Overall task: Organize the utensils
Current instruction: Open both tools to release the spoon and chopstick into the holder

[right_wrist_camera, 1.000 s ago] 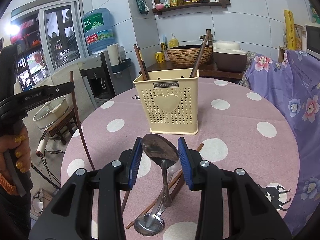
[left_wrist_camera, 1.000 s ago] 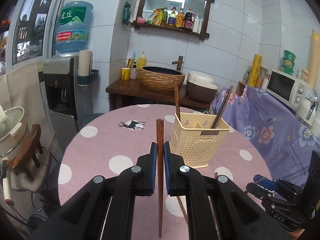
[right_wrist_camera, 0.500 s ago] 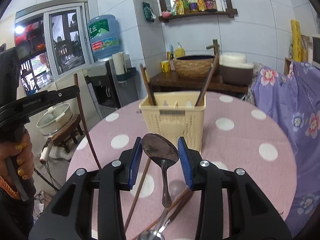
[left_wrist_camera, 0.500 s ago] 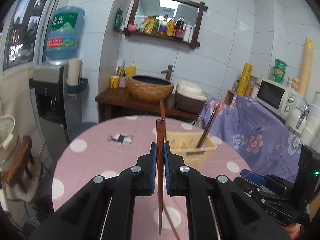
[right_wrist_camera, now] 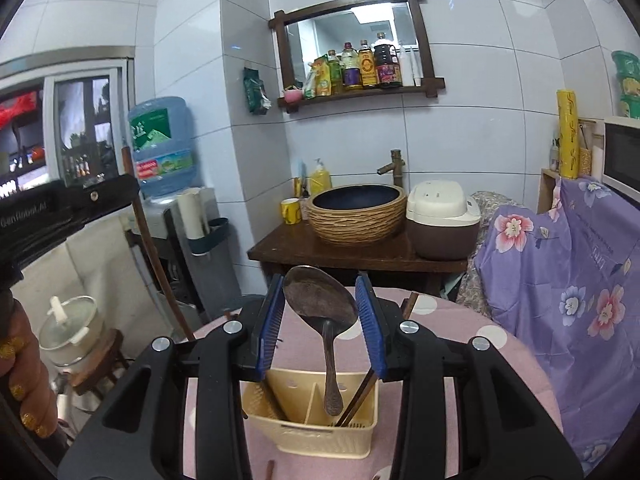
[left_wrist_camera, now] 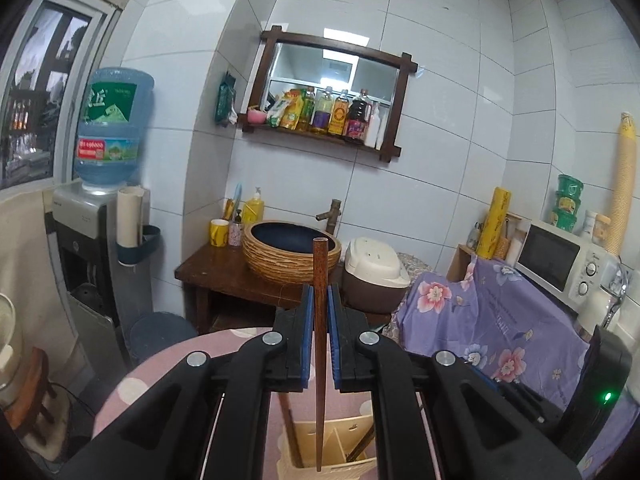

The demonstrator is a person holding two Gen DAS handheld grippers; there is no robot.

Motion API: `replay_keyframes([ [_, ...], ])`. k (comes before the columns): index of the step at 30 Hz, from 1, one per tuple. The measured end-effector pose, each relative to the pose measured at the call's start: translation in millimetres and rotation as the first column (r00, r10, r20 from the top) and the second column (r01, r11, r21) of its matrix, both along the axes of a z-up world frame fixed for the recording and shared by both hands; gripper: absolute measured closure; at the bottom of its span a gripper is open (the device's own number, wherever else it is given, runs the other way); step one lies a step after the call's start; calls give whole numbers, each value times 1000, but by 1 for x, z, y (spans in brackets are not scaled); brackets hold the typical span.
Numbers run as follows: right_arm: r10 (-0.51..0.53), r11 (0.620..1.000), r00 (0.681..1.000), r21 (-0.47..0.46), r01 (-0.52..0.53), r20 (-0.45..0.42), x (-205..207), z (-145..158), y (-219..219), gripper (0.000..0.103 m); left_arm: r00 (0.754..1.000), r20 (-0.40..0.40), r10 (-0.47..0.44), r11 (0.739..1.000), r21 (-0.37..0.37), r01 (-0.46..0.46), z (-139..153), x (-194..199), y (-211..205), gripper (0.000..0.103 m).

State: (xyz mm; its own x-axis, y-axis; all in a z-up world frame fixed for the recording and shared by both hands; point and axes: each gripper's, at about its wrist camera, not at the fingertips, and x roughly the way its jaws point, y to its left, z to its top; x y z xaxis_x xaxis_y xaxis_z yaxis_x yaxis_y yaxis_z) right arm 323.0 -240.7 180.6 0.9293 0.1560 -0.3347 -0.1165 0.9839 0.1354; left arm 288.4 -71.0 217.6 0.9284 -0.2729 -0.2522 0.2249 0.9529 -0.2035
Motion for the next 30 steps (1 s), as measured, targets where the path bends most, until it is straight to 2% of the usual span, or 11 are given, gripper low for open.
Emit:
replay_keyframes([
  [5,-19,1000,997,-13,18,-74,19,-48,2,66,999,24,21,999,48,-22,-39,7,-14,95],
  [11,-22,1000,989,-18,20,-144,19,-95,1,66,998,-57,4,999,47,-2,-86,13,-16,95],
  [16,-21,999,986,-36,15,-165,16,-116,4,65,991,-133,-11,999,49,18,-123,16,-17,95],
  [21,-24,998,988,-69,13,-151,12,-116,8,65,983,-182,-9,998,61,20,-143,19,-17,95],
  [23,-29,997,992,-73,20,-126,5,-112,7,58,982,-188,-7,998,54,18,-143,17,-14,95],
  [24,-31,997,993,-74,23,-111,1,-110,6,47,982,-190,-15,999,46,24,-142,16,-13,95],
  [26,-40,996,995,-82,33,-87,-8,-105,3,43,981,-194,-32,998,45,41,-141,9,-10,94],
  [27,-46,995,996,-88,38,-83,-14,-104,2,43,981,-193,-35,998,52,46,-140,4,-8,92],
  [28,-52,995,995,-91,44,-85,-20,-104,1,43,980,-193,-38,997,58,50,-142,0,-7,81],
  [29,-57,995,994,-92,49,-92,-26,-104,-1,43,979,-200,-43,997,58,56,-144,-8,-3,63],
  [30,-58,995,993,-90,49,-102,-32,-106,-4,43,977,-209,-42,997,55,54,-148,-13,-1,56],
])
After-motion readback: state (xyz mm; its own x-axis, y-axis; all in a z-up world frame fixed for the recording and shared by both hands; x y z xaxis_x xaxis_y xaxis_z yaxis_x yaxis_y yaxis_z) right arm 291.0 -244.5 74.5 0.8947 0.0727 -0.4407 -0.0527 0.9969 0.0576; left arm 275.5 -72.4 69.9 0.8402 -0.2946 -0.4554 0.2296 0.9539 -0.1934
